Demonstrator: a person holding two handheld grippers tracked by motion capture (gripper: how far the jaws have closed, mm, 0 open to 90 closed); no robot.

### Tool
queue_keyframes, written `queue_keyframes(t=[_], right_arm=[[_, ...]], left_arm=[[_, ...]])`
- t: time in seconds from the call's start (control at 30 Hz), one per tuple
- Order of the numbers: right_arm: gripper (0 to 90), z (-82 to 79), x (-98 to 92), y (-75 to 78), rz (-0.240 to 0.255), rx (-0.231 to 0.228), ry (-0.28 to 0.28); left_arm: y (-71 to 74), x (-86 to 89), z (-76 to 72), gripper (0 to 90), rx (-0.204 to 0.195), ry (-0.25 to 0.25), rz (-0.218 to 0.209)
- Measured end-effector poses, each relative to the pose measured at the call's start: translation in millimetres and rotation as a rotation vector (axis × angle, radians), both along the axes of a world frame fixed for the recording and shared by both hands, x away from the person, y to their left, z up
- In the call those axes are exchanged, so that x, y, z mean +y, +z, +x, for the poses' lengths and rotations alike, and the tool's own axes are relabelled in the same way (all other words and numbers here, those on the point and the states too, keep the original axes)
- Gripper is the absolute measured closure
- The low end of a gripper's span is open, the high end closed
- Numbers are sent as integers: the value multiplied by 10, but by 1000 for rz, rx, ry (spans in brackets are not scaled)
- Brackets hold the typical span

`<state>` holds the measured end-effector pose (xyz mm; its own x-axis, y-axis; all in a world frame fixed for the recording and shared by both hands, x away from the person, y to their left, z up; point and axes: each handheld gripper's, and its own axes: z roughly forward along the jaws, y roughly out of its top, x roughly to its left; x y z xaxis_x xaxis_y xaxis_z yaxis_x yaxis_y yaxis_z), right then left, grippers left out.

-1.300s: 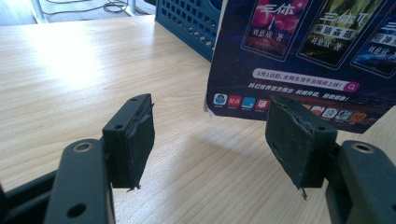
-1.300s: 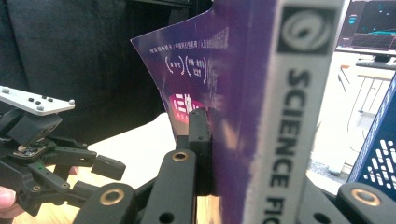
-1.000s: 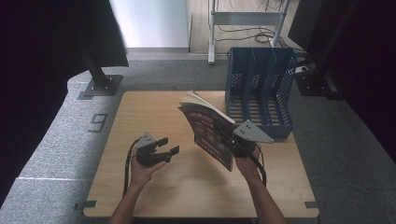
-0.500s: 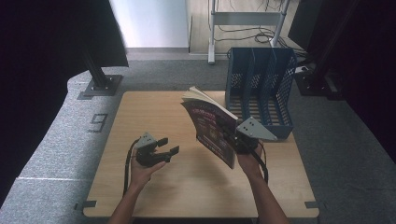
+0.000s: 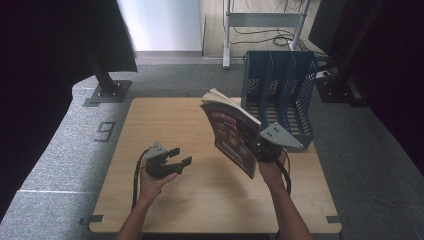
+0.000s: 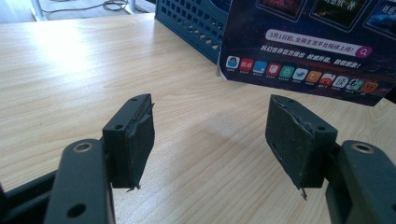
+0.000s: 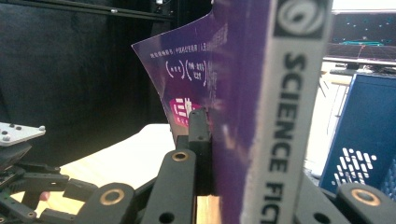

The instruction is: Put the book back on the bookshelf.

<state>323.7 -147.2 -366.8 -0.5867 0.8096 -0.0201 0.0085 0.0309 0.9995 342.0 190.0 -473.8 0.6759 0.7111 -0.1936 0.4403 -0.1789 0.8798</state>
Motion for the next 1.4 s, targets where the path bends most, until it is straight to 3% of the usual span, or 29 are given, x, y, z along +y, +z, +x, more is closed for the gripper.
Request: queue_keyframes(t=[1.4], right_arm=[[817,168,-425,105,52,7,-132]], left_arm=[[-26,6,15,328,14,1,5]])
